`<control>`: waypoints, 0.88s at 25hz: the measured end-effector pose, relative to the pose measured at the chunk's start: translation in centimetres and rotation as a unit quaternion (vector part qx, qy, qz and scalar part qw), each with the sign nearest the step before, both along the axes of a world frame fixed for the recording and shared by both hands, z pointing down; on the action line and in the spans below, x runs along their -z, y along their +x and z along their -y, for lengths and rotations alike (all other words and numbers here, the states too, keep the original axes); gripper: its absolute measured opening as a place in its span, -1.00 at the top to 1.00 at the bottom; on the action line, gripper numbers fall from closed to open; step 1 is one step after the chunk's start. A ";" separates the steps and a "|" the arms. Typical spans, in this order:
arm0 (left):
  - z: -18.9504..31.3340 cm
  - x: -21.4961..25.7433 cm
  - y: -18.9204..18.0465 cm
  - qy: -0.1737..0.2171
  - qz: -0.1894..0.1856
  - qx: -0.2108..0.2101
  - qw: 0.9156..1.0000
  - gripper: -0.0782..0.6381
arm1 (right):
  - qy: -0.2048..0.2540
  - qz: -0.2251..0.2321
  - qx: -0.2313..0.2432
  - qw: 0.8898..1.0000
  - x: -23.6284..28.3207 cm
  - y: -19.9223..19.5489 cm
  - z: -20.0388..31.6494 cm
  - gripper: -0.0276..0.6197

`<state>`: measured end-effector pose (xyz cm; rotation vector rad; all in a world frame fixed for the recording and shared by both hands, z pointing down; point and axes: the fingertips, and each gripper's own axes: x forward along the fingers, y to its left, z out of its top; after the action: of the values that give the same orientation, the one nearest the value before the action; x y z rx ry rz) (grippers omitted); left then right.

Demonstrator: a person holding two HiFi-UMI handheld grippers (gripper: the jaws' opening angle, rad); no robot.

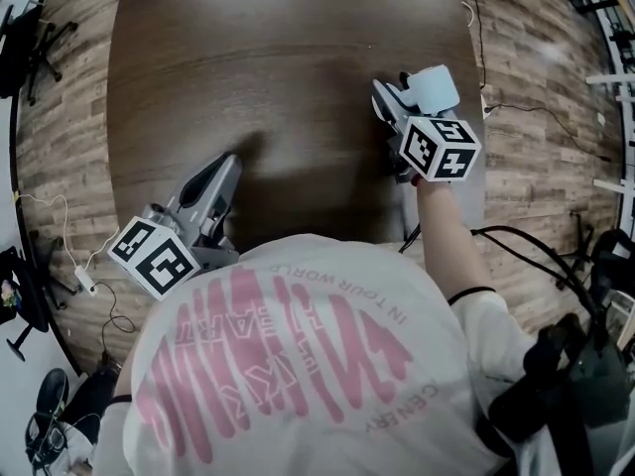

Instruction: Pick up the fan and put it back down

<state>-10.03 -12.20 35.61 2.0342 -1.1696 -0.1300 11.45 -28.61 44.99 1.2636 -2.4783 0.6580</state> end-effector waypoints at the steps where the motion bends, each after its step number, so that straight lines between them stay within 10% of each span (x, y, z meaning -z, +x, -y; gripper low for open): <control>1: 0.0 0.0 -0.1 0.000 -0.001 0.001 1.000 0.74 | -0.001 0.005 -0.007 1.000 0.1 0.2 0.2 0.18; 22: 0.4 1.0 1.9 0.024 -0.028 -0.045 0.998 0.74 | 0.022 0.009 -0.019 1.000 5.4 2.4 -2.2 0.27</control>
<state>-8.15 -12.60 34.63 2.1076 -1.0466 -0.1709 13.83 -26.45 39.58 1.3293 -2.5021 0.6300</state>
